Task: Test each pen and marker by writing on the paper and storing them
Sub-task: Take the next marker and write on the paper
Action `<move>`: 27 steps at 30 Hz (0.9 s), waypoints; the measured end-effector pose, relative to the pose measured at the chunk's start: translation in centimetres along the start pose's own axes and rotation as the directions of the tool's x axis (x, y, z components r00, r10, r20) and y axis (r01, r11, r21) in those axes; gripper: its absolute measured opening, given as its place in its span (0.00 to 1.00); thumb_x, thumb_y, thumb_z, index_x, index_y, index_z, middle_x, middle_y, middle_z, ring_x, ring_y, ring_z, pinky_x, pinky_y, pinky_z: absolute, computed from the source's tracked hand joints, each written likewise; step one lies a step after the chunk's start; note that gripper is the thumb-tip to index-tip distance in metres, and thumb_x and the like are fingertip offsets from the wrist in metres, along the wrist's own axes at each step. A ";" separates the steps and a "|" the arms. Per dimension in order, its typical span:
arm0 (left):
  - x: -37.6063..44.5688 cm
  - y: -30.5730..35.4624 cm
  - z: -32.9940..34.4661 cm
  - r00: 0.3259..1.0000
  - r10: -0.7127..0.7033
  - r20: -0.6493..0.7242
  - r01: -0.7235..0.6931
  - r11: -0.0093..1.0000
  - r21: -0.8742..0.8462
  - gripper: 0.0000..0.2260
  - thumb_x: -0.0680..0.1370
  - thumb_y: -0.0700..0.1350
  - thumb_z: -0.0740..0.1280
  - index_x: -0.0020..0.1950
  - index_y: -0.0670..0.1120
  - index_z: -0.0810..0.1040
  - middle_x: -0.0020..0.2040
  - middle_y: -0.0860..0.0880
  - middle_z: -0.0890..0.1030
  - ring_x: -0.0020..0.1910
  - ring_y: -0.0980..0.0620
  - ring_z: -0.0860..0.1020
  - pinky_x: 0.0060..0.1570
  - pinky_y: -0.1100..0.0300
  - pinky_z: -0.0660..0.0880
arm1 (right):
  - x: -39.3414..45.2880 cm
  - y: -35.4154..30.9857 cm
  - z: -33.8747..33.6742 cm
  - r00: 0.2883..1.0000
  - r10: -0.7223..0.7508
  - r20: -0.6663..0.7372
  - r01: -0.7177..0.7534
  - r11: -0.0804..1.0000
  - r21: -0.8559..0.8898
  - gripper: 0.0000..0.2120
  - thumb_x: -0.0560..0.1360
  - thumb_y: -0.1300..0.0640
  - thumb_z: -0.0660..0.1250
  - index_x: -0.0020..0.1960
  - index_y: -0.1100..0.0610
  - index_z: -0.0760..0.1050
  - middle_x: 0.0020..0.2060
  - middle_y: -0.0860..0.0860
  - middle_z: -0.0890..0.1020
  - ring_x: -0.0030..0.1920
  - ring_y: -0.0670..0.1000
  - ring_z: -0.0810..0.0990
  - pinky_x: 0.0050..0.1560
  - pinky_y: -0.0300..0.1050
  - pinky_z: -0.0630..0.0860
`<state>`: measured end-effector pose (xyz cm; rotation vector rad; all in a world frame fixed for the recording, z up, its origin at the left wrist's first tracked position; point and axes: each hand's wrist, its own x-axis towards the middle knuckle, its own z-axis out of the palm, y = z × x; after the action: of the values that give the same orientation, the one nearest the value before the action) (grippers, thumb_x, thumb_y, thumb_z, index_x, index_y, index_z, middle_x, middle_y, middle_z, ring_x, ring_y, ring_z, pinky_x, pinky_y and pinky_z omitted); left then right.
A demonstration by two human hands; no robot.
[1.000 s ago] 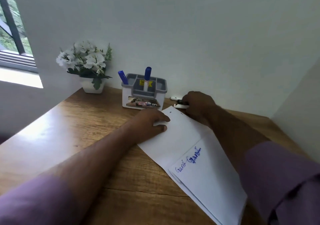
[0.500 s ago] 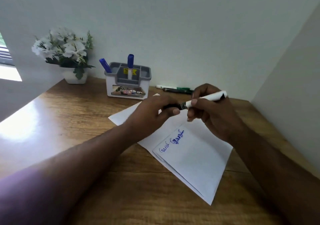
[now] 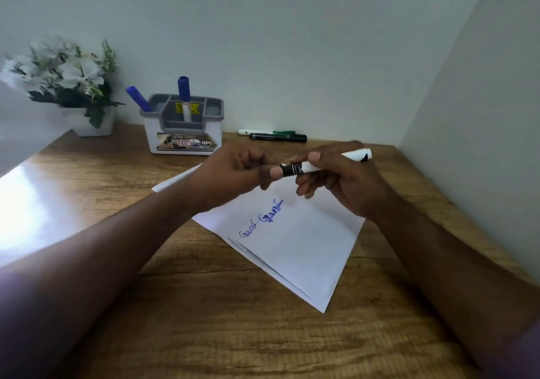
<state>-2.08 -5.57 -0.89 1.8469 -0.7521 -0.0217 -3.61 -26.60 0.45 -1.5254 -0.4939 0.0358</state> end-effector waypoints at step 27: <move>0.0 -0.1 -1.1 0.997 0.033 -0.076 -0.038 0.997 -0.070 0.15 0.71 0.50 0.69 0.41 0.36 0.80 0.33 0.42 0.81 0.26 0.49 0.74 0.24 0.59 0.71 | 0.3 1.9 2.0 0.981 0.043 -0.188 -0.027 0.996 0.086 0.06 0.65 0.63 0.75 0.40 0.65 0.82 0.31 0.56 0.83 0.29 0.50 0.81 0.29 0.41 0.77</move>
<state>-1.63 -4.69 -0.51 1.7566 -0.7230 0.0429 -3.50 -24.46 -1.38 -1.4396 -0.3095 -0.0611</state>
